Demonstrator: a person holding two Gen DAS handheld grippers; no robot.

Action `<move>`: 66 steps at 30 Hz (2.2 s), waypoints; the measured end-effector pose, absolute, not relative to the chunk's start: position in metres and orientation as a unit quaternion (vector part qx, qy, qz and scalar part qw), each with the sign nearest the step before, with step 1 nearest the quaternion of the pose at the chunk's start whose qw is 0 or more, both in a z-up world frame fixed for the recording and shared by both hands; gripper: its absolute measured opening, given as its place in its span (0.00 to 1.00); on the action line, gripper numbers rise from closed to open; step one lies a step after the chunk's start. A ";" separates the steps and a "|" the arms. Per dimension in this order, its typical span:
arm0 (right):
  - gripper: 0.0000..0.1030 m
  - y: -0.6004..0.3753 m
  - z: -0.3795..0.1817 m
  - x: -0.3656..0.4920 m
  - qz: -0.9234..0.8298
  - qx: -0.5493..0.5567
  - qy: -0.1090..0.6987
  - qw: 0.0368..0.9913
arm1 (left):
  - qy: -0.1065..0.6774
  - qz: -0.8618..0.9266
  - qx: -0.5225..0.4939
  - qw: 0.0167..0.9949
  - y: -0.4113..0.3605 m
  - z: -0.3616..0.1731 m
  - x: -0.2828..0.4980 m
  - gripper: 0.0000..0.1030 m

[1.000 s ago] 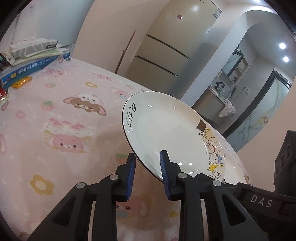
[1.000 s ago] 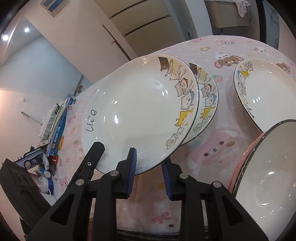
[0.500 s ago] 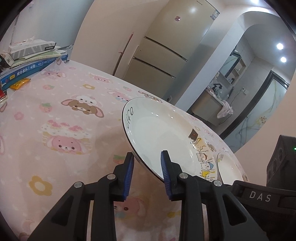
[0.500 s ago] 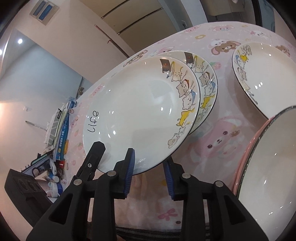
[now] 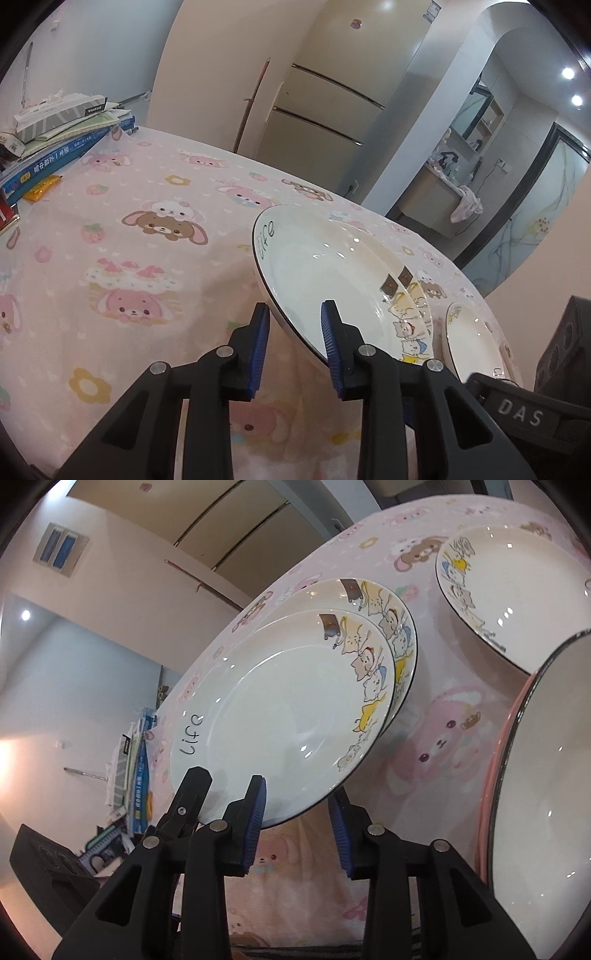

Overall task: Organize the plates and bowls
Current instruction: 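Carry the held plate with both grippers over another 'Life' plate, then lower the plate onto the other plate and open both grippers, then move both grippers to the rim of the remaining 'Life' plate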

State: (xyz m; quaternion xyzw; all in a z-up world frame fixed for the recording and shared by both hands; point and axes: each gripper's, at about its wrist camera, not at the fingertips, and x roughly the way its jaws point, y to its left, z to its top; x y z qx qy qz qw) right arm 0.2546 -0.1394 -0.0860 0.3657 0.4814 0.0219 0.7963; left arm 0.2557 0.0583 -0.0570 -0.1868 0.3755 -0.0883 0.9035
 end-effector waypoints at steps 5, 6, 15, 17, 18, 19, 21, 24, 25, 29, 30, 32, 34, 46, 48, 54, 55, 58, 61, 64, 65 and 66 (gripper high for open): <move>0.33 -0.142 -0.087 0.253 0.026 0.383 0.476 0.791 | 0.376 -0.093 -0.193 0.901 0.058 -0.063 0.263 0.28; 0.33 -0.143 -0.087 0.252 0.024 0.384 0.474 0.792 | 0.373 -0.096 -0.198 0.901 0.059 -0.064 0.263 0.28; 0.33 -0.138 -0.093 0.246 -0.010 0.390 0.446 0.805 | 0.334 -0.106 -0.220 0.910 0.067 -0.062 0.252 0.27; 0.33 -0.140 -0.096 0.246 -0.012 0.401 0.443 0.802 | 0.336 -0.103 -0.218 0.910 0.068 -0.062 0.253 0.16; 0.33 -0.141 -0.098 0.246 -0.016 0.403 0.442 0.801 | 0.344 -0.103 -0.222 0.907 0.069 -0.065 0.255 0.16; 0.33 -0.141 -0.100 0.246 -0.020 0.404 0.442 0.801 | 0.345 -0.102 -0.225 0.905 0.070 -0.066 0.256 0.16; 0.37 -0.140 -0.107 0.249 -0.022 0.402 0.460 0.792 | 0.338 -0.102 -0.236 0.906 0.075 -0.065 0.254 0.16; 0.40 -0.138 -0.121 0.251 -0.019 0.420 0.477 0.772 | 0.314 -0.103 -0.239 0.913 0.079 -0.059 0.246 0.16; 0.40 -0.137 -0.120 0.250 -0.022 0.415 0.477 0.774 | 0.304 -0.100 -0.234 0.918 0.079 -0.056 0.242 0.16; 0.42 -0.132 -0.119 0.249 -0.019 0.398 0.475 0.785 | 0.256 -0.083 -0.202 0.942 0.078 -0.036 0.220 0.18; 0.42 -0.129 -0.118 0.250 -0.016 0.394 0.476 0.786 | 0.246 -0.083 -0.199 0.945 0.079 -0.031 0.214 0.30; 0.42 -0.128 -0.114 0.247 -0.006 0.392 0.470 0.791 | 0.217 -0.075 -0.192 0.954 0.083 -0.019 0.200 0.62; 0.42 -0.127 -0.105 0.239 -0.002 0.388 0.456 0.801 | 0.164 -0.058 -0.181 0.968 0.087 -0.003 0.180 0.81; 0.54 -0.151 0.012 0.190 0.066 0.292 0.326 0.897 | 0.057 -0.027 -0.062 0.996 0.060 0.078 0.106 1.00; 0.54 -0.174 0.027 0.183 0.092 0.291 0.313 0.900 | 0.043 -0.037 -0.053 0.997 0.048 0.090 0.093 1.00; 0.56 -0.251 0.067 0.168 0.126 0.240 0.271 0.924 | 0.052 -0.116 -0.055 0.990 0.004 0.119 0.081 1.00; 0.58 -0.265 0.072 0.165 0.121 0.232 0.261 0.929 | 0.060 -0.127 -0.054 0.989 -0.005 0.123 0.082 1.00; 0.60 -0.308 0.085 0.154 0.095 0.214 0.231 0.944 | 0.079 -0.155 -0.046 0.984 -0.029 0.134 0.086 1.00; 0.61 -0.345 0.090 0.149 0.066 0.204 0.209 0.954 | 0.112 -0.169 -0.021 0.979 -0.059 0.140 0.099 1.00; 0.61 -0.372 0.086 0.154 0.047 0.193 0.210 0.957 | 0.177 -0.191 -0.001 0.965 -0.088 0.142 0.125 1.00; 0.61 -0.379 0.083 0.159 0.045 0.188 0.215 0.957 | 0.203 -0.204 0.002 0.958 -0.097 0.141 0.136 1.00; 0.61 -0.384 0.081 0.163 0.046 0.185 0.220 0.957 | 0.229 -0.210 0.004 0.951 -0.105 0.138 0.147 1.00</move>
